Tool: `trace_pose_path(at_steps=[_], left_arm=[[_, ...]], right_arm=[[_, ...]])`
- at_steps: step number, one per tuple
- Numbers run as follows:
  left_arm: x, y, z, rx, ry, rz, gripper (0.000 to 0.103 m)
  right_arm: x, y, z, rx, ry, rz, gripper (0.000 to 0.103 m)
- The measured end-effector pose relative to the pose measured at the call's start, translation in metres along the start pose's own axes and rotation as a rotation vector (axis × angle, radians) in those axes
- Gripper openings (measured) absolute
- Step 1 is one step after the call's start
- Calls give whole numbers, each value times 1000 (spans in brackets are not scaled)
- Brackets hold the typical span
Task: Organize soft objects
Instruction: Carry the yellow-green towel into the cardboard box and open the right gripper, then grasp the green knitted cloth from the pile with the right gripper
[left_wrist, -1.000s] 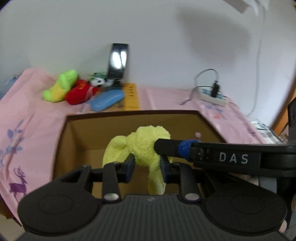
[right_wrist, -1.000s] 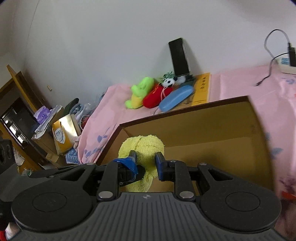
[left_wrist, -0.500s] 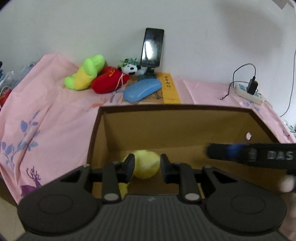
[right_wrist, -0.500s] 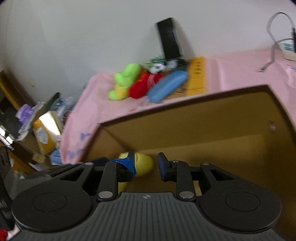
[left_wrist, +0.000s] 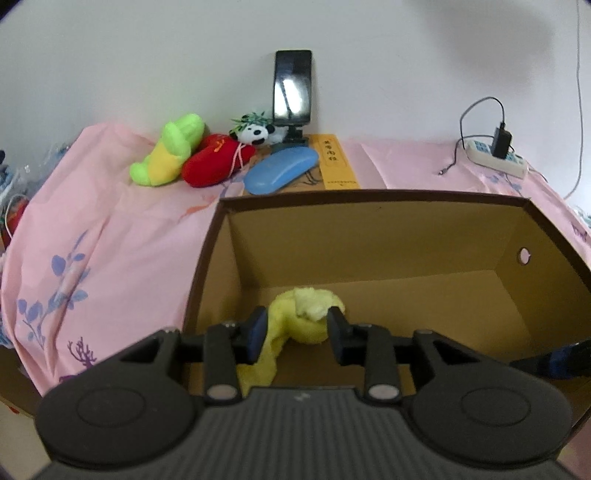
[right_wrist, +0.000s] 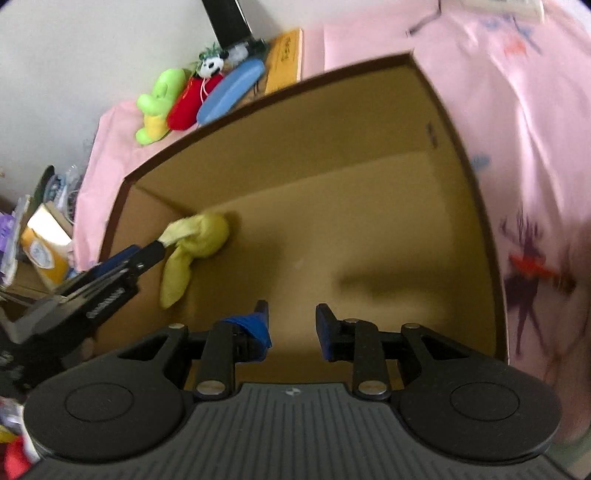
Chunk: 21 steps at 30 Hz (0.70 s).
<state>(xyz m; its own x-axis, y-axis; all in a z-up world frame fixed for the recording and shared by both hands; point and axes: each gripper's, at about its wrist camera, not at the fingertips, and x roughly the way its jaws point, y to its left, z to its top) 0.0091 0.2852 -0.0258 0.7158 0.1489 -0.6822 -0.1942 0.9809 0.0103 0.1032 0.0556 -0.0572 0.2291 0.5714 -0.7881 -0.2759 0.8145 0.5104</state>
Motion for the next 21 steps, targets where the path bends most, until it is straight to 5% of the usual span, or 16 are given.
trace_pose_path(at_steps=[3, 13, 21], left_arm=[[-7, -4, -4, 0, 3, -12, 32], [-52, -34, -2, 5, -38, -63, 42], [-84, -86, 3, 32, -67, -146, 48]], right_arm=[[-10, -1, -6, 26, 5, 44, 10], [-44, 14, -24, -172, -159, 56, 11], [-87, -20, -34, -155, -294, 87, 11]])
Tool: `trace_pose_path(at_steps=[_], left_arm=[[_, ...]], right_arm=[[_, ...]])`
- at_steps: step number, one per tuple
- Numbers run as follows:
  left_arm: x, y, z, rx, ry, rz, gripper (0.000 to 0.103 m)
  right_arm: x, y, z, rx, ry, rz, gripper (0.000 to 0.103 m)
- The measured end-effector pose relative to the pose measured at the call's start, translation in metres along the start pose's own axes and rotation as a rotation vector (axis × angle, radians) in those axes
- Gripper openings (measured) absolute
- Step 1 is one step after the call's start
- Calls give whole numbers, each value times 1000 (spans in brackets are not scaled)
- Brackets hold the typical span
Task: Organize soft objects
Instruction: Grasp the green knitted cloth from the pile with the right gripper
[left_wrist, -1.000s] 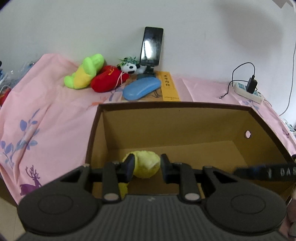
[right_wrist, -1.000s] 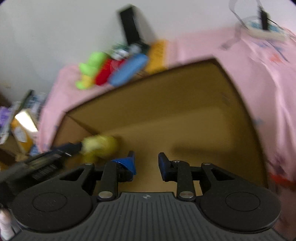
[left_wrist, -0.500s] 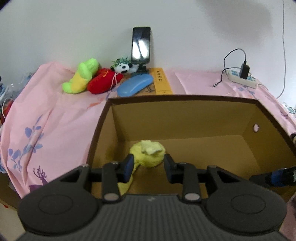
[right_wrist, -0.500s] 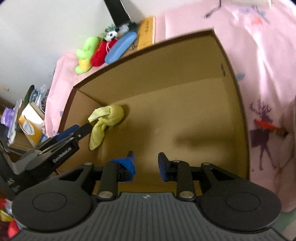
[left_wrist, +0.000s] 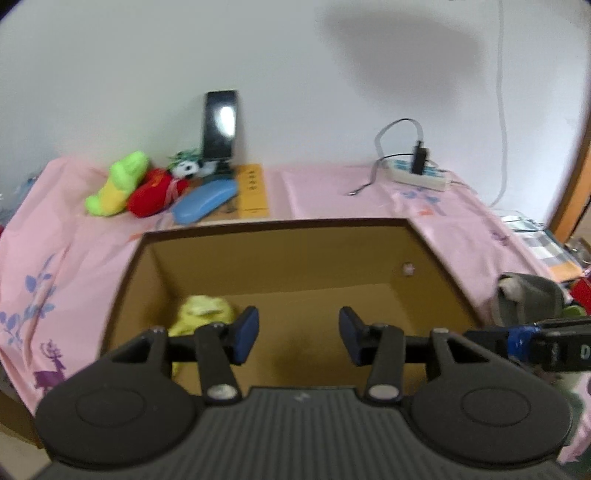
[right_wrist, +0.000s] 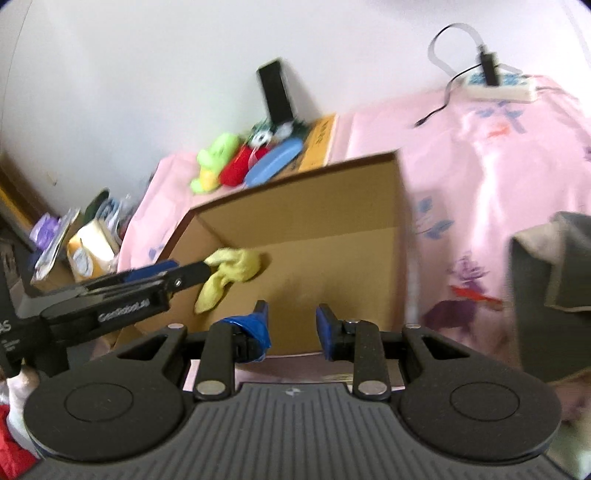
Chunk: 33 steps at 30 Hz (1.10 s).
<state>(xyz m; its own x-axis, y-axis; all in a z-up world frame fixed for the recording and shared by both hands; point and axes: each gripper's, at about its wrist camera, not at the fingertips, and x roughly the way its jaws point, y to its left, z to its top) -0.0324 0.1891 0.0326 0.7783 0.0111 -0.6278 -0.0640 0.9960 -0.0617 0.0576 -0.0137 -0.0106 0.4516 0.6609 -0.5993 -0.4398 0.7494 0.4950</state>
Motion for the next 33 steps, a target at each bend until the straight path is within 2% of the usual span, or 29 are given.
trace_pose_path(at_steps=[9, 25, 28, 33], left_arm=[[-6, -87, 7, 57, -18, -144, 53], [14, -245, -12, 232, 69, -415, 58], [25, -263, -17, 241, 104, -435, 58], [43, -280, -25, 221, 169, -431, 58]], right_arm=[[-59, -61, -5, 97, -100, -48, 11], [-138, -182, -20, 233, -137, -200, 11], [-142, -198, -22, 255, -123, -200, 11], [-136, -218, -24, 330, -67, -150, 11]])
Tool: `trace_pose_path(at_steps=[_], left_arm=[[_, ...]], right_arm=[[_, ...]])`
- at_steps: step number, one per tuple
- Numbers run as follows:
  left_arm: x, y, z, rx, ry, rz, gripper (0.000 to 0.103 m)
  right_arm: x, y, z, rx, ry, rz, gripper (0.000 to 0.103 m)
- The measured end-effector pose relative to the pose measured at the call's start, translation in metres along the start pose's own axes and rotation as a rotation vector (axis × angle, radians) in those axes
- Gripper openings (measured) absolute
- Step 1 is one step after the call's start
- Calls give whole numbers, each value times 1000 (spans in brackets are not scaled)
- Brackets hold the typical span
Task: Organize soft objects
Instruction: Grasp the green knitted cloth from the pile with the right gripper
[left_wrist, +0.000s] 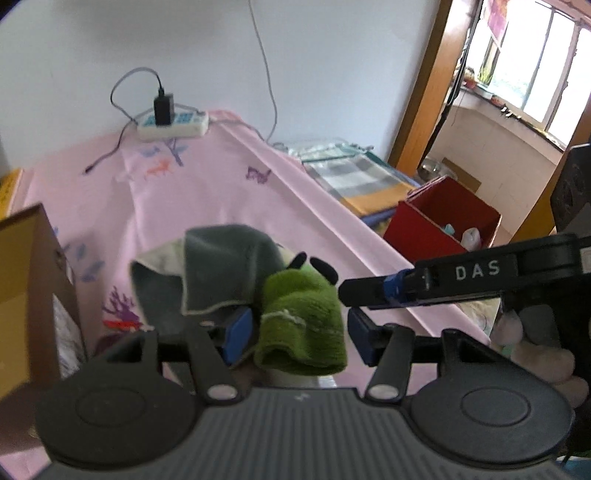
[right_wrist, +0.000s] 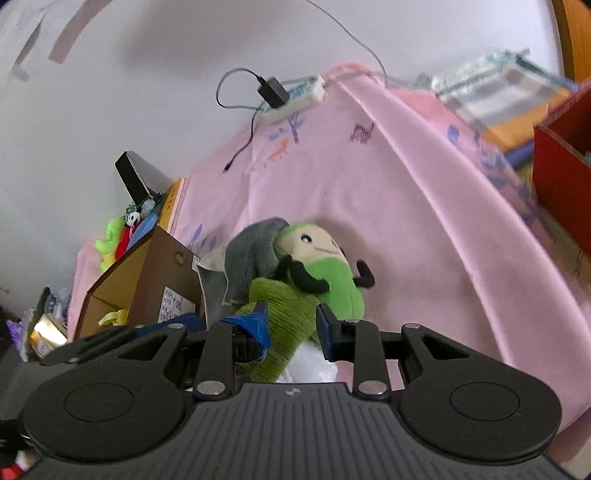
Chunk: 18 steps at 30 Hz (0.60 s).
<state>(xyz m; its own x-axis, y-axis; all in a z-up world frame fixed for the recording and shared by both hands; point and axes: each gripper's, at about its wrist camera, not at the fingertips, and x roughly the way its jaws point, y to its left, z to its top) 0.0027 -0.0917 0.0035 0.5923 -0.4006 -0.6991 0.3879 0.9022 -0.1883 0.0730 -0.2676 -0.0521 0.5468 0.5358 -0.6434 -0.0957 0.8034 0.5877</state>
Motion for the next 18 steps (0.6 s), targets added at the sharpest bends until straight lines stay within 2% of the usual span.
trace_pose_path(at_steps=[1, 5, 8, 11, 18], left_arm=[[2, -1, -1, -4, 5, -1, 58], [10, -1, 1, -22, 23, -15, 44], [14, 3, -1, -47, 36, -26, 39], [13, 8, -3, -70, 35, -54, 28], [1, 14, -8, -68, -2, -94, 14]], right_arm=[[2, -3, 0, 14, 14, 11, 11], [10, -10, 2, 52, 61, 47, 10], [18, -17, 5, 103, 90, 74, 11], [23, -24, 6, 164, 126, 123, 10], [22, -11, 4, 129, 126, 158, 8]])
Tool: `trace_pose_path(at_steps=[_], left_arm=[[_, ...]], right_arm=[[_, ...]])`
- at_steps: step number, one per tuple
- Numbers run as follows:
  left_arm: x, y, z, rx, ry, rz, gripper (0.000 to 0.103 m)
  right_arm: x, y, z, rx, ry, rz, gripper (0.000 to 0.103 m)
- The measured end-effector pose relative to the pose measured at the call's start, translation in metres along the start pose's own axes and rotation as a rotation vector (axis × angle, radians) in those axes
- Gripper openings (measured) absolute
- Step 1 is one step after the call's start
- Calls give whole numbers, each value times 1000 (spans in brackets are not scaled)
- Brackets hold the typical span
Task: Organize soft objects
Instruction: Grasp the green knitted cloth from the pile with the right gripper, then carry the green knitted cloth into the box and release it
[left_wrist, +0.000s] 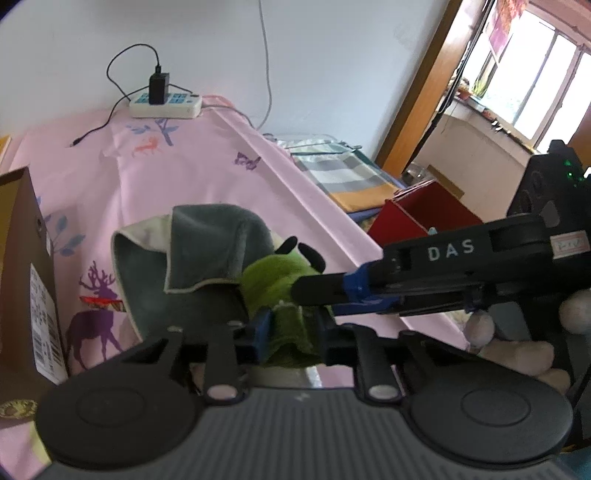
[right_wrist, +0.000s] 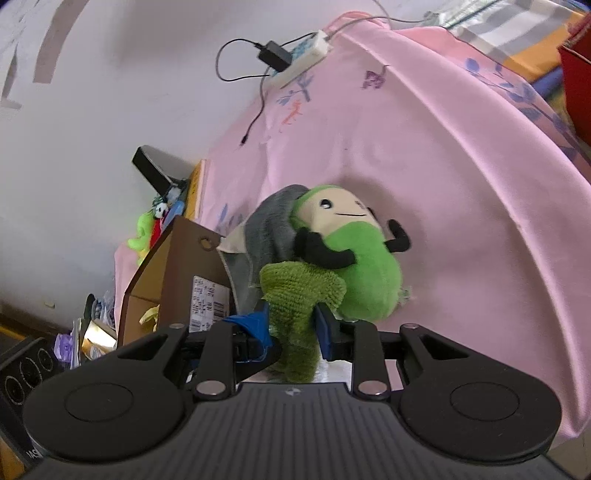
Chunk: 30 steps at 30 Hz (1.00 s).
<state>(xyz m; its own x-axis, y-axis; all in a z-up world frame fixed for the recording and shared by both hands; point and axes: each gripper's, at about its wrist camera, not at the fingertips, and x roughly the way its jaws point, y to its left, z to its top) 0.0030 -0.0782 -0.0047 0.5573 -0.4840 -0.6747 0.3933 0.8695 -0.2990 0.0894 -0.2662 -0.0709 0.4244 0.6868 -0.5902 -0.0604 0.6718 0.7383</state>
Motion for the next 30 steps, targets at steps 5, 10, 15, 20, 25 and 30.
trace_pose_path(at_steps=[5, 10, 15, 20, 25, 30], left_arm=[[-19, 9, 0, -9, -55, -21, 14], [-44, 18, 1, -4, -109, -8, 14], [-79, 35, 2, -4, -177, 41, 14], [-119, 65, 1, -26, -247, 110, 14], [-155, 103, -6, -67, -292, 200, 13], [-181, 149, -19, -132, -300, 288, 13]], right_arm=[[-1, 13, -2, -14, -17, 45, 8], [1, 34, -5, -38, -28, 85, 8], [11, 69, -8, -110, -38, 127, 8], [32, 111, -9, -187, -26, 200, 9], [70, 158, -18, -261, 9, 259, 9], [117, 200, -31, -332, 66, 294, 9]])
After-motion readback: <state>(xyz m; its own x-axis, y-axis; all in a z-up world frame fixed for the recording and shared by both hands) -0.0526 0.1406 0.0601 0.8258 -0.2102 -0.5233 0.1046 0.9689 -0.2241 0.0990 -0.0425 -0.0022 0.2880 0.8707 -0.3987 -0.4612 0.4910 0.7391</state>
